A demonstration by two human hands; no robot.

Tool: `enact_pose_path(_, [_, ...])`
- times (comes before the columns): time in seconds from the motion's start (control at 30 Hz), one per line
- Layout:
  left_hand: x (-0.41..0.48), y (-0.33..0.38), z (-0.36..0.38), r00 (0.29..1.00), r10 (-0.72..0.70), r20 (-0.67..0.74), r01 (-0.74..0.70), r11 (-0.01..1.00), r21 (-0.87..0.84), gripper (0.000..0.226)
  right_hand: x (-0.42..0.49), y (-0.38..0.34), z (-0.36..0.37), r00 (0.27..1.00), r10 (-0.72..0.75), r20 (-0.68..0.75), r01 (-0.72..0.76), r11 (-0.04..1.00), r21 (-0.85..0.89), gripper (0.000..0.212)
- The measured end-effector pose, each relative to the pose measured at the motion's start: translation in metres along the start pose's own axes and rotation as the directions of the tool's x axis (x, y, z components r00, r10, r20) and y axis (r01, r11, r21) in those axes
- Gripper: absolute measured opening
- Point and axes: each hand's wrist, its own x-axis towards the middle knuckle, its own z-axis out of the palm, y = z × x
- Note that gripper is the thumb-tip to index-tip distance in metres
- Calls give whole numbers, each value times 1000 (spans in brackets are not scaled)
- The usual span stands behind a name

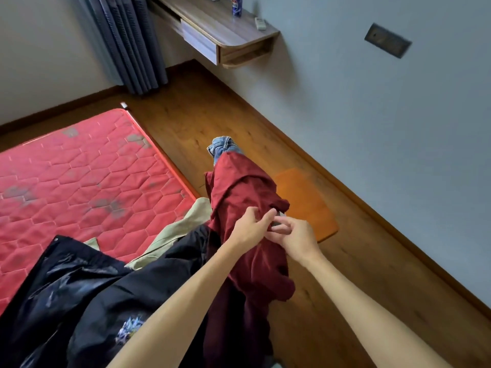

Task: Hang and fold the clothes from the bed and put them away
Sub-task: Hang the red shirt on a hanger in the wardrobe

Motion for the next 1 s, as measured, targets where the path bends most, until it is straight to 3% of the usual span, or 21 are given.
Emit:
enact_pose_path(0.1, [4, 6, -1, 996, -80, 37, 82, 996, -41, 40, -13, -8, -9, 974, 63, 218, -121, 957, 265, 43])
enact_pose_path(0.17, [4, 8, -5, 995, -64, 75, 72, 991, -112, 23, -21, -8, -19, 958, 22, 287, -122, 935, 334, 40])
enact_pose_path(0.23, [-1, 12, -12, 996, -22, 88, 39, 981, -193, 27, -26, -8, -32, 943, -27, 330, -92, 936, 339, 34])
enact_pose_path(0.3, [-10, 22, -22, 998, 23, 58, -8, 968, -252, 26, -23, -8, -42, 944, -47, 325, -47, 961, 274, 31])
enact_pose_path(0.37, [-23, 35, -36, 999, 28, 41, -11, 930, -367, 21, -17, -10, -49, 976, -54, 210, 38, 996, 77, 38])
enact_pose_path(0.47, [-44, 52, -58, 998, -16, 57, 40, 892, -450, 34, -10, -23, -49, 990, -126, 59, 132, 985, -114, 90])
enact_pose_path(0.5, [-53, 57, -64, 996, -11, 85, 46, 904, -424, 36, -7, -27, -48, 980, -198, 36, 201, 970, -137, 98])
enact_pose_path(0.53, [-66, 63, -71, 991, 6, 132, 46, 920, -388, 36, -5, -34, -45, 954, -298, 30, 299, 940, -167, 92])
enact_pose_path(0.6, [-94, 75, -85, 978, 39, 206, 28, 950, -312, 42, -3, -53, -44, 867, -493, 68, 493, 834, -246, 49])
enact_pose_path(0.67, [-123, 84, -101, 975, 112, 191, -81, 983, -164, 44, -8, -78, -47, 810, -574, 122, 584, 769, -259, 32])
enact_pose_path(0.73, [-145, 87, -122, 966, 216, 139, -229, 969, 91, 40, -10, -101, -57, 802, -587, 111, 595, 770, -228, 34])
enact_pose_path(0.8, [-158, 82, -145, 957, 287, 33, -284, 911, 299, 25, -11, -124, -75, 776, -629, 38, 622, 755, -206, 30])
enact_pose_path(0.9, [-166, 70, -177, 914, 381, -142, -305, 873, 382, 29, -22, -160, -96, 696, -718, -28, 709, 692, -137, 16])
enact_pose_path(1.0, [-169, 60, -203, 846, 465, -261, -339, 847, 411, 25, -42, -189, -108, 649, -758, -70, 756, 652, -54, 17])
